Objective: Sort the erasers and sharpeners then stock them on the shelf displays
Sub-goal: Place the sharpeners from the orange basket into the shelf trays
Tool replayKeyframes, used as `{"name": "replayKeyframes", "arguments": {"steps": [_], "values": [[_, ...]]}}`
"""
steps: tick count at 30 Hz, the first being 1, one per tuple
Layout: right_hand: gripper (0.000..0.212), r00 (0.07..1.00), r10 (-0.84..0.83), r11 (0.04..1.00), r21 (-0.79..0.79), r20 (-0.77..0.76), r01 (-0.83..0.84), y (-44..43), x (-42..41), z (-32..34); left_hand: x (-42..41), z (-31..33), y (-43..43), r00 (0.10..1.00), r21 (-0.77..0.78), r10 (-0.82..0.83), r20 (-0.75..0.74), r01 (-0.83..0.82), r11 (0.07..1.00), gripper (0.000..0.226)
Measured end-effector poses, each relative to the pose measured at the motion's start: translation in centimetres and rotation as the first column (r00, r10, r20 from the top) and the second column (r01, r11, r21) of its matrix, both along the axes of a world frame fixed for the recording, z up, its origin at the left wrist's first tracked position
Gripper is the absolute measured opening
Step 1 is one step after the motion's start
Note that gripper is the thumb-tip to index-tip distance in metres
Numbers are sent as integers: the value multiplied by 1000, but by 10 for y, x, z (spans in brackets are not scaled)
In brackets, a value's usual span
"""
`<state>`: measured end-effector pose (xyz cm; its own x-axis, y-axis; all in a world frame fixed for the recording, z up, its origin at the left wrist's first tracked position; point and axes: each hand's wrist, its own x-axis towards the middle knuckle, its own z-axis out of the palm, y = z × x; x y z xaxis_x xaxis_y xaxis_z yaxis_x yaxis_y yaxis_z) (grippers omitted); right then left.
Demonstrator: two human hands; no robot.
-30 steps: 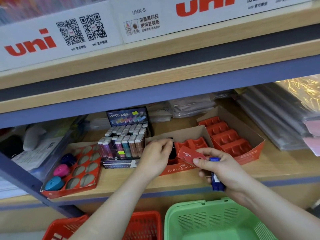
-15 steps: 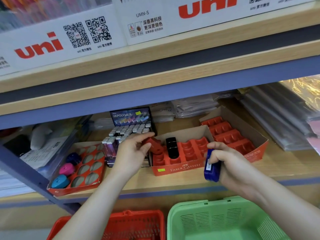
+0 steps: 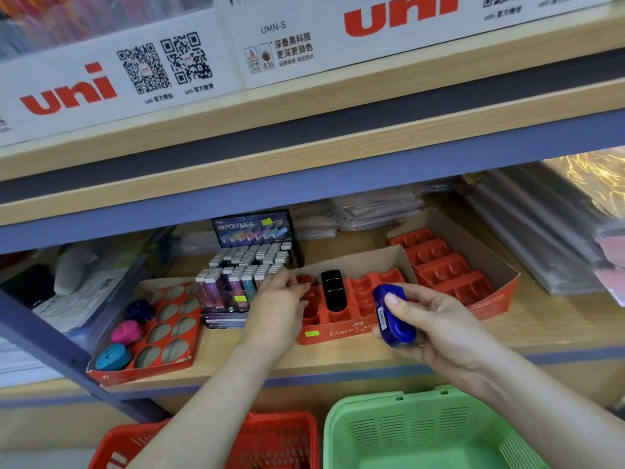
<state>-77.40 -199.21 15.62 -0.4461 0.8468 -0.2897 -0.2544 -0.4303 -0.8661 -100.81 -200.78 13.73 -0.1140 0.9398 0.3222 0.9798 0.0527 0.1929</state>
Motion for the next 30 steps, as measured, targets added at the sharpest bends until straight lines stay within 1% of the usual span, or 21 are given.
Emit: {"name": "replayKeyframes", "arguments": {"steps": [2, 3, 4, 5, 6, 7, 8, 9, 10, 12, 13, 14, 16, 17, 18, 19, 20, 21, 23, 27, 30], "values": [[38, 998, 39, 997, 63, 45, -42, -2, 0, 2, 7, 4, 0, 997, -28, 33, -68, -35, 999, 31], [37, 995, 46, 993, 104, 89, -55, -3, -1, 2, 13, 9, -2, 999, -20, 33, -31, -33, 999, 29], [40, 990, 41, 987, 147, 138, -61, -4, -2, 3, 21, 16, -5, 994, -21, 21, 106, -19, 1000, 28], [45, 981, 24, 980, 191, 190, -61, -4, -3, 2, 32, 23, -8, 943, -44, 5, 334, 11, 999, 26], [49, 970, 7, 969, 239, 244, -67, -3, -4, 2, 43, 30, -12, 812, -98, -8, 584, 81, 992, 23], [50, 955, -10, 954, 288, 296, -79, -3, -5, 1, 53, 34, -15, 661, -129, -17, 750, 171, 977, 19], [49, 940, -26, 938, 332, 340, -95, -2, -6, -1, 60, 36, -17, 586, -133, -35, 810, 242, 961, 15], [46, 929, -39, 925, 366, 369, -107, 0, -5, -3, 63, 35, -17, 560, -131, -54, 827, 284, 950, 10], [45, 918, -50, 913, 391, 393, -117, 3, -4, -6, 65, 34, -17, 555, -134, -55, 830, 294, 946, 8], [43, 887, -86, 878, 455, 453, -147, 6, -2, -10, 63, 35, -13, 558, -121, -39, 829, 247, 961, 12], [40, 853, -132, 839, 515, 505, -175, 9, 1, -12, 59, 35, -7, 558, -93, -39, 829, 206, 974, 14], [37, 797, -211, 774, 595, 566, -218, 12, 4, -13, 56, 37, -2, 572, -58, -40, 820, 151, 987, 16], [37, 609, -431, 588, 719, 666, -370, 19, 12, -12, 52, 43, 12, 670, 12, -40, 742, 47, 999, 19], [42, 514, -507, 518, 721, 692, -461, 23, 16, -11, 51, 44, 19, 738, 38, -34, 674, 12, 999, 21], [46, 435, -537, 494, 687, 723, -533, 26, 19, -11, 50, 44, 27, 803, 52, -27, 596, -5, 999, 23], [50, 370, -539, 492, 639, 757, -591, 29, 22, -13, 50, 42, 33, 857, 60, -25, 515, -6, 998, 25], [53, 322, -528, 494, 593, 786, -636, 29, 23, -15, 50, 38, 38, 900, 59, -33, 435, 8, 998, 27], [55, 293, -516, 486, 557, 805, -673, 29, 23, -18, 51, 34, 42, 929, 56, -50, 367, 32, 998, 28], [57, 270, -504, 449, 516, 821, -730, 28, 22, -27, 53, 25, 48, 955, 54, -86, 284, 73, 996, 28], [55, 250, -518, 398, 489, 818, -776, 30, 22, -40, 57, 18, 53, 977, 87, -108, 182, 94, 992, 24], [56, 218, -524, 389, 459, 824, -799, 31, 21, -45, 57, 18, 59, 981, 83, -136, 138, 126, 989, 25]]}}
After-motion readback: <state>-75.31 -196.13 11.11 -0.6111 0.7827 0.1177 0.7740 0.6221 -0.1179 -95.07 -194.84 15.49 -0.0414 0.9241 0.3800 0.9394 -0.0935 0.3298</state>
